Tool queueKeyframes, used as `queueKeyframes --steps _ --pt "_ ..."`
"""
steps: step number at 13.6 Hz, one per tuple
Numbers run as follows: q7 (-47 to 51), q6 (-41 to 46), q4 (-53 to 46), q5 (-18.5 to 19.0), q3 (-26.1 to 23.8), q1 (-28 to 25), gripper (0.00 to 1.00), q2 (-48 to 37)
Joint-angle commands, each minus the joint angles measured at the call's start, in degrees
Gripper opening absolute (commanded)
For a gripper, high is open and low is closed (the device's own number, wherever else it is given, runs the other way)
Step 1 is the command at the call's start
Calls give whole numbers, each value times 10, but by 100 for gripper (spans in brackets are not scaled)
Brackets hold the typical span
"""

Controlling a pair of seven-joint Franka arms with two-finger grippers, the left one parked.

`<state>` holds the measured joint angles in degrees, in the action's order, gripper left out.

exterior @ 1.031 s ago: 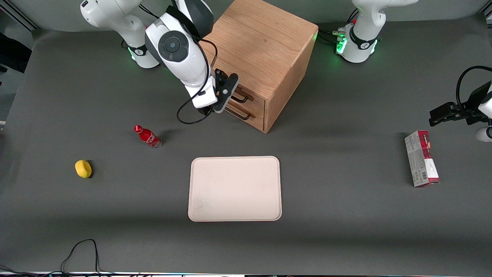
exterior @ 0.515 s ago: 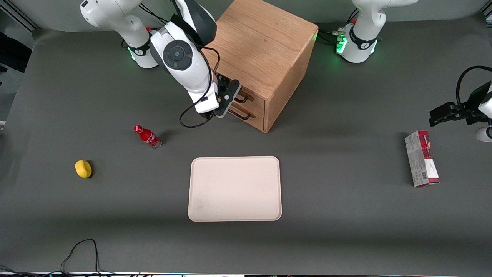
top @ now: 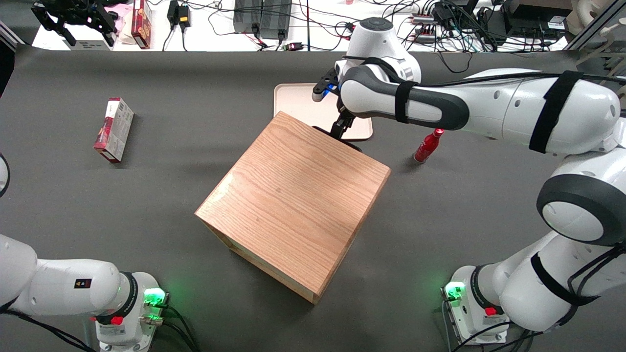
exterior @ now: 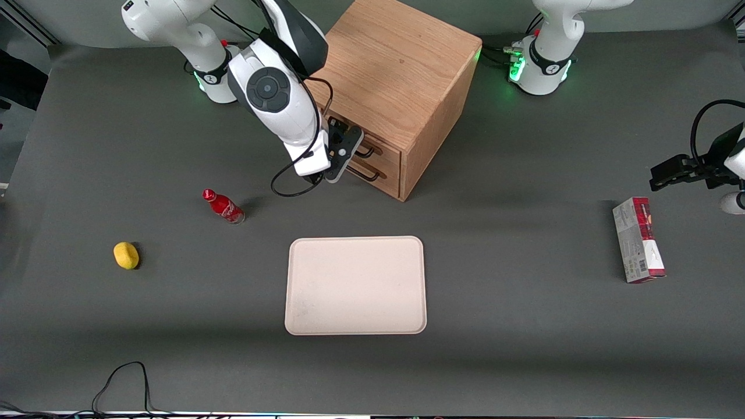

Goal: Open upper drawer
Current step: 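Pull the handle with the right gripper, sliding the upper drawer out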

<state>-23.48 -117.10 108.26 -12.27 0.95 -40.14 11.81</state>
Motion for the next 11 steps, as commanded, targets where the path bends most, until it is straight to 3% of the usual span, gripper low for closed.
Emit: queueKeyframes --steps 1,11 --pt "-2 -4 -17 -1 3 14 100 15" --pt "-11 -1 -63 14 3 51 100 50"
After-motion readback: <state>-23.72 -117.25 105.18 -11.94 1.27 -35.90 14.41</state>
